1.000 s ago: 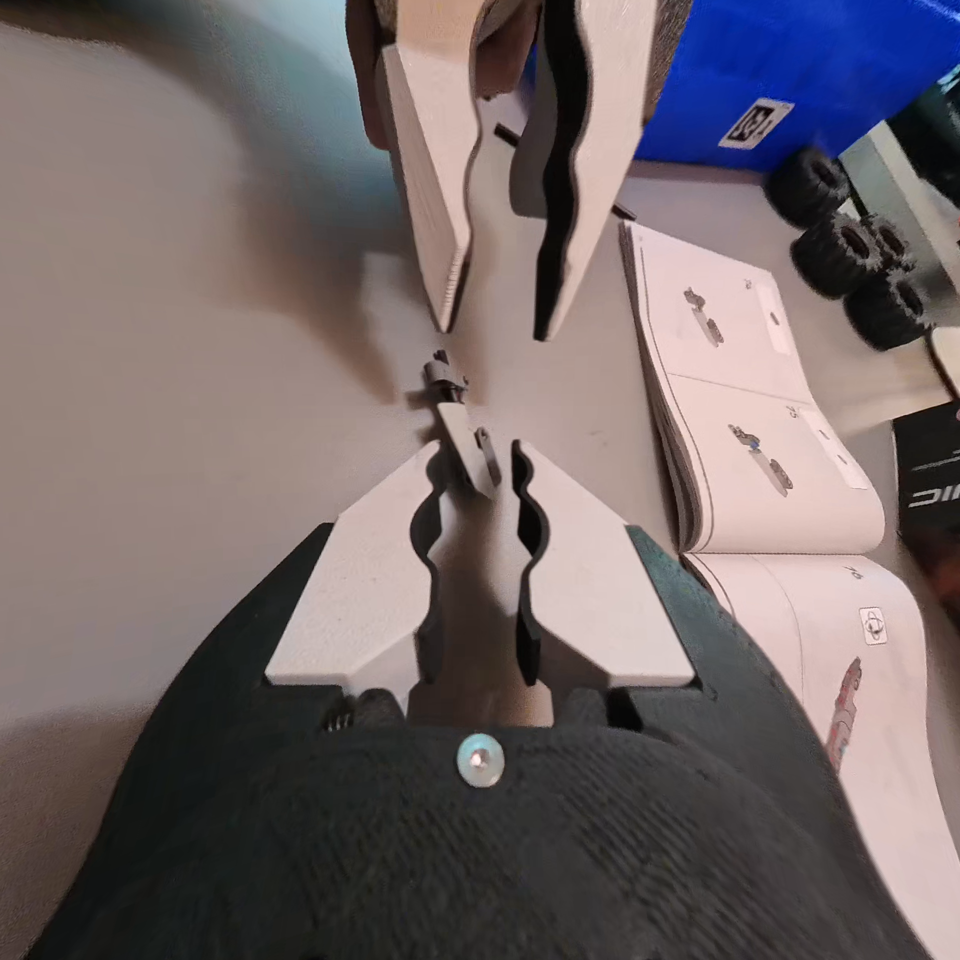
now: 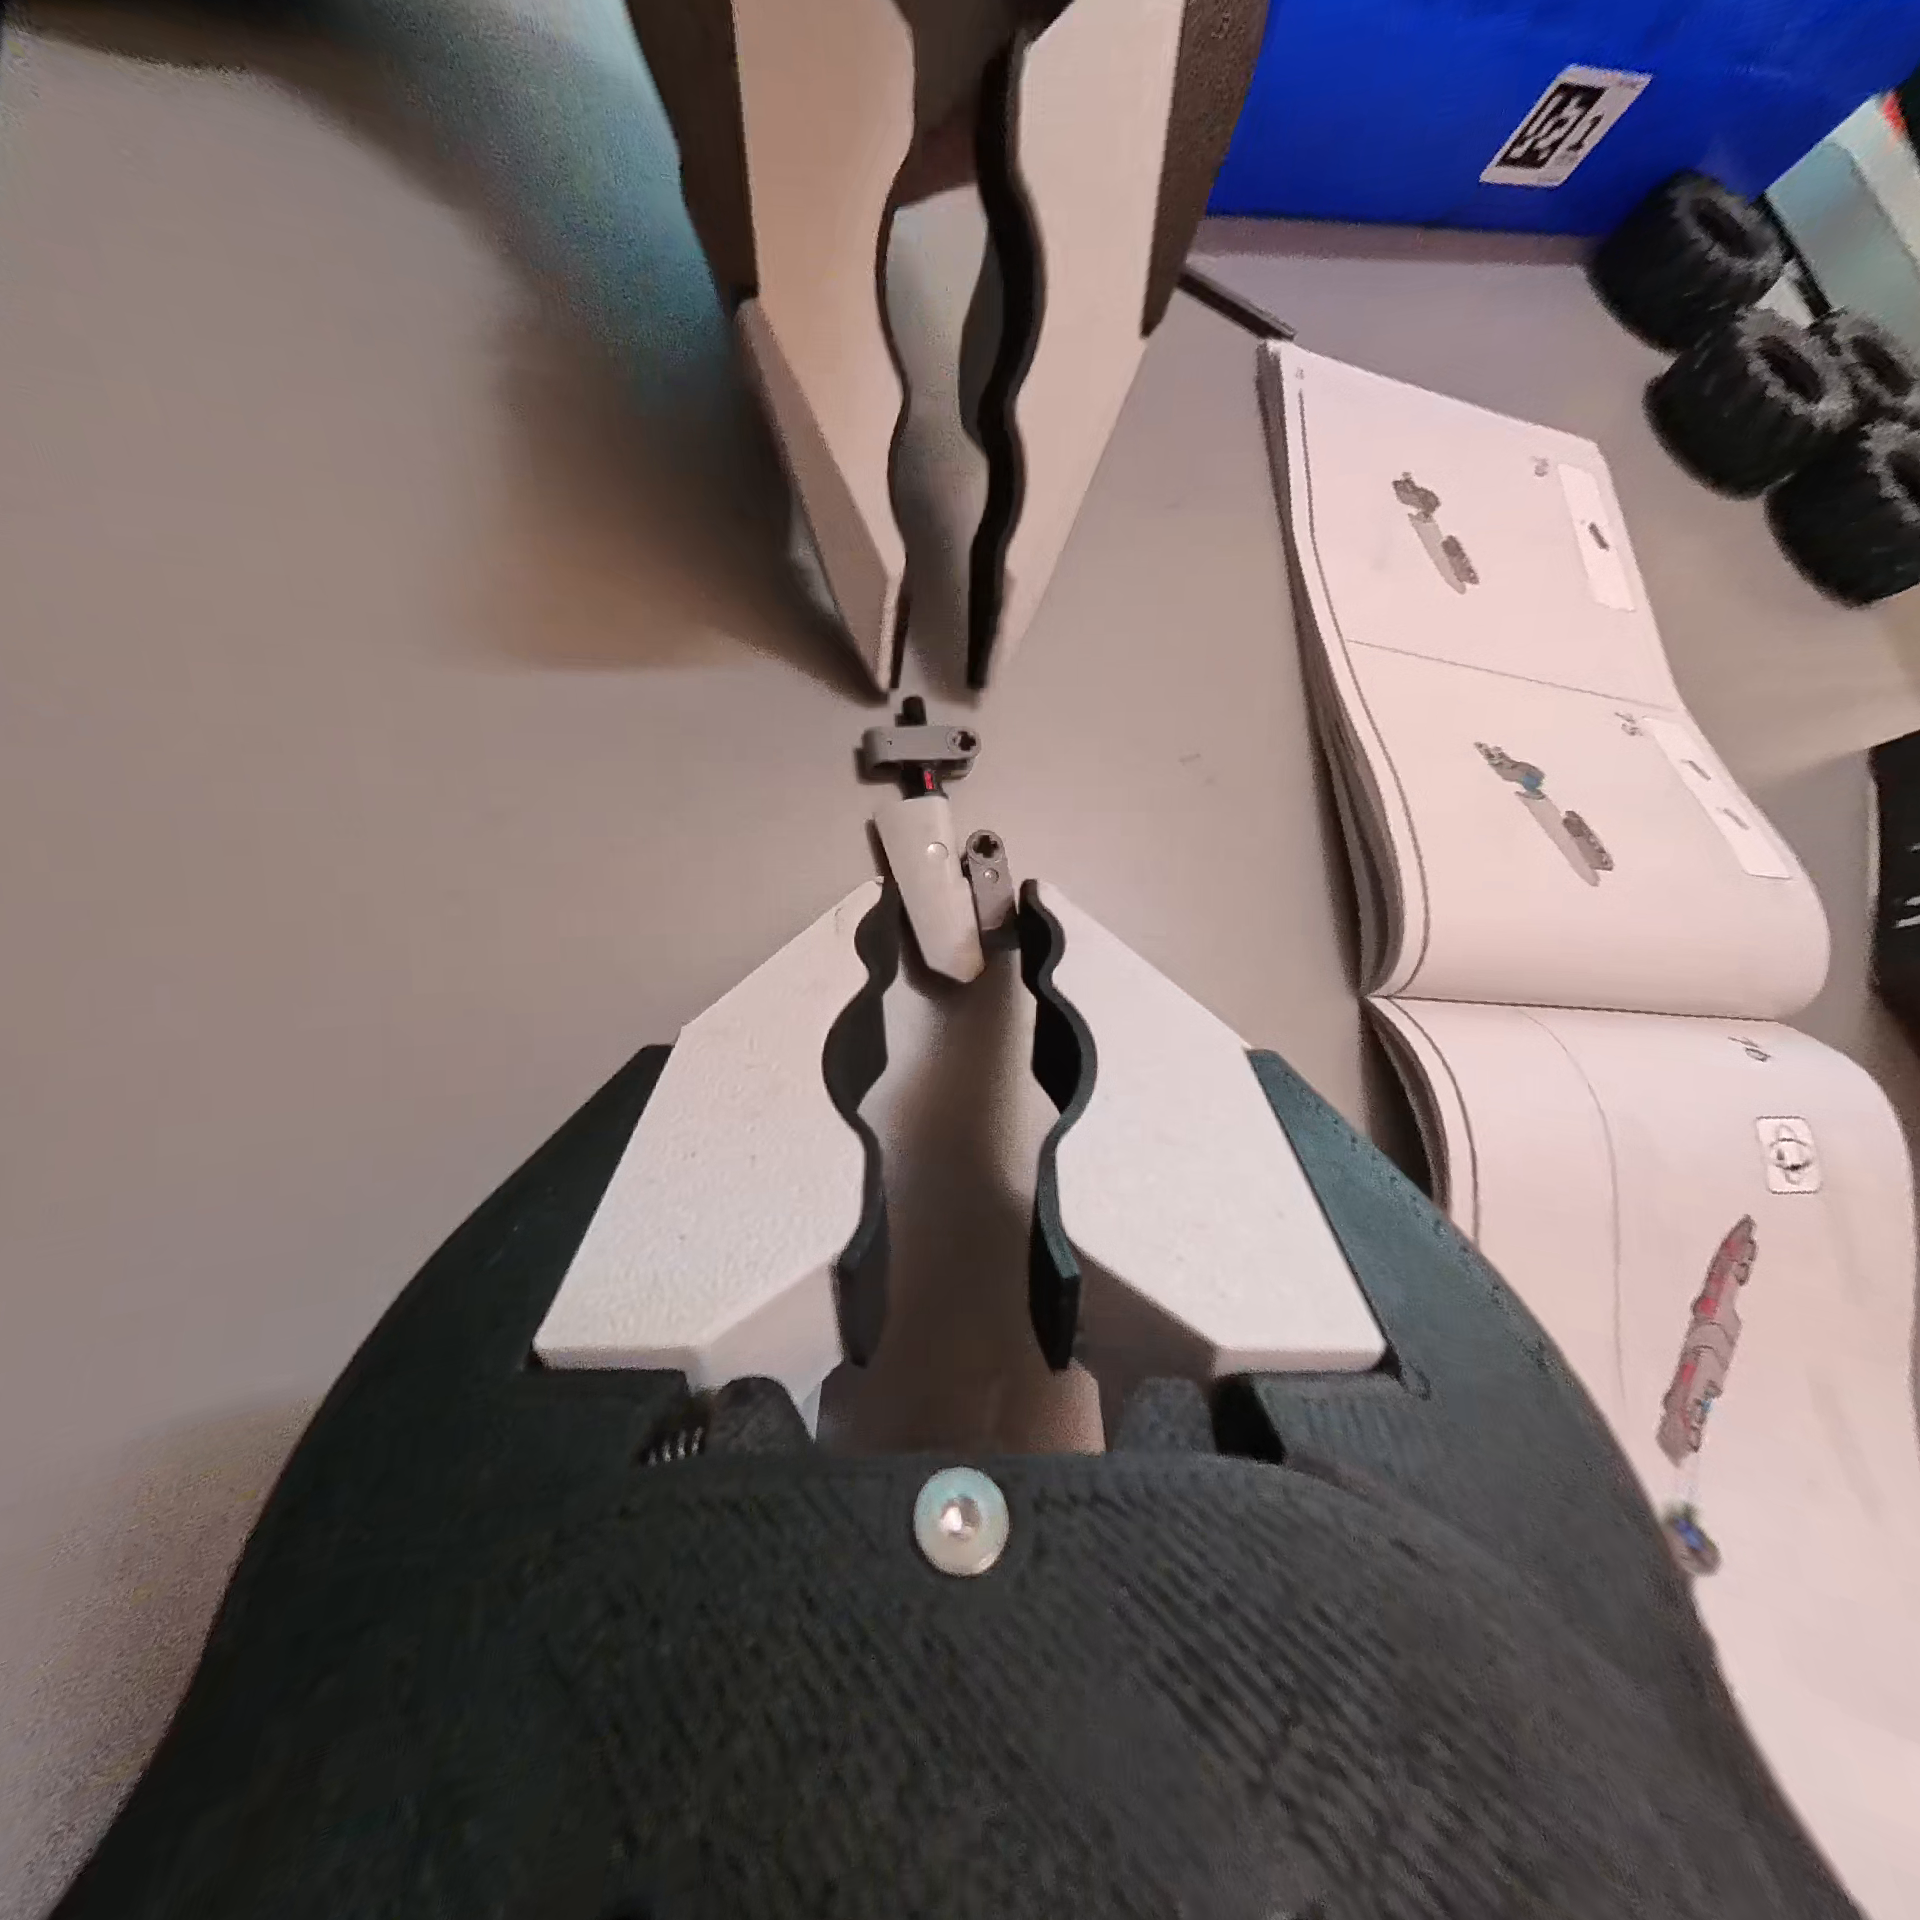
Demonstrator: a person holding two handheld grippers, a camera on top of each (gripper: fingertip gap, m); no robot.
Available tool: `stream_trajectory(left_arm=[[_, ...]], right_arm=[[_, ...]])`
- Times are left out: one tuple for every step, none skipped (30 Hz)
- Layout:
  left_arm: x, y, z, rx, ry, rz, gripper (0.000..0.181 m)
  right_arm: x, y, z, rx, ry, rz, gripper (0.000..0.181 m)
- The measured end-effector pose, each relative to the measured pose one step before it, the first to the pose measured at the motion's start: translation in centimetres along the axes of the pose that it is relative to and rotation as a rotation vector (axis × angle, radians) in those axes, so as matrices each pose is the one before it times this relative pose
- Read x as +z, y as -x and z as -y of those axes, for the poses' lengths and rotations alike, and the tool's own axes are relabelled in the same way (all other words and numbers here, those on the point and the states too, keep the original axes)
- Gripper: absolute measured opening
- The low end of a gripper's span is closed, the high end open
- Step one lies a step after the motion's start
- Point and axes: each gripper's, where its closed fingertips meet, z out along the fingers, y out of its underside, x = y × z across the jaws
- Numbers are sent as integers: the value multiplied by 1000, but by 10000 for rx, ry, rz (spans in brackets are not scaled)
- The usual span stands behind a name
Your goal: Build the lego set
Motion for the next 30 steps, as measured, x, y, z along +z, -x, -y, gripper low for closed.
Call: stream_trajectory(left_arm=[[-432,503,-78,39,38,46,14],[-497,529,54,11,-57,22,14],[-519,620,223,-25,-169,41,14],[-476,704,369,-60,-261,75,14],[-392,799,462,-89,-294,123,14],[-277,915,542,-117,-329,227,15],[-122,822,610,-127,-378,217,15],[23,605,595,-113,-389,146,15],[105,546,541,-84,-396,205,15],[170,429,483,-26,-411,228,15],[177,300,416,18,-405,236,15],[160,341,349,19,-396,345,15],[125,318,259,-43,-359,377,14],[85,96,142,-112,-266,240,14],[27,42,44,-79,-153,229,14],[-57,252,-43,72,-93,403,14],[-166,588,29,248,-72,671,11],[-269,861,46,475,-89,926,7],[-267,707,45,730,-108,859,2],[-173,419,-114,837,48,622,0],[-54,418,-414,747,313,531,0],[27,290,-494,557,367,365,0],[19,53,-218,230,167,159,0],[-4,-108,34,-49,-17,1,0],[3,-92,32,-142,-43,-27,0],[45,-146,-102,-66,18,-79,0],[64,-126,-206,-4,130,-77,0],[34,-86,-142,-4,143,-49,0],[-22,-133,52,-29,43,-73,0],[-47,-217,211,-61,-39,-132,0]], right_arm=[[-57,-273,-62,-69,-14,-153,21],[-24,-278,-62,-69,-15,-129,21],[6,-318,-47,-75,-11,-144,21],[22,-208,9,-144,-44,-89,21],[25,-82,67,-172,-62,-52,21],[34,-25,51,-95,-37,-2,21],[29,36,9,2,-6,76,21],[26,58,-12,58,11,118,21],[36,67,-39,105,23,150,21],[31,75,-42,138,34,180,21],[64,62,-60,169,46,190,21],[54,8,-66,209,56,163,20],[54,12,-58,235,45,158,20],[27,8,-29,162,22,131,21],[16,3,-7,120,12,99,21],[14,-1,-17,92,9,70,21],[10,0,-6,62,6,50,21],[16,2,-3,70,6,63,21],[12,4,-13,100,7,84,21],[9,3,-14,100,9,83,21],[21,-5,-3,60,6,48,21],[9,12,-2,38,4,27,20],[12,2,-7,70,6,40,20],[14,9,-1,127,11,54,20],[12,6,-1,152,11,47,21],[21,31,1,158,10,39,21],[27,62,26,139,9,30,21],[31,54,10,24,8,-35,21],[13,34,20,-56,3,-97,21],[-5,23,17,-167,-8,-153,20]])
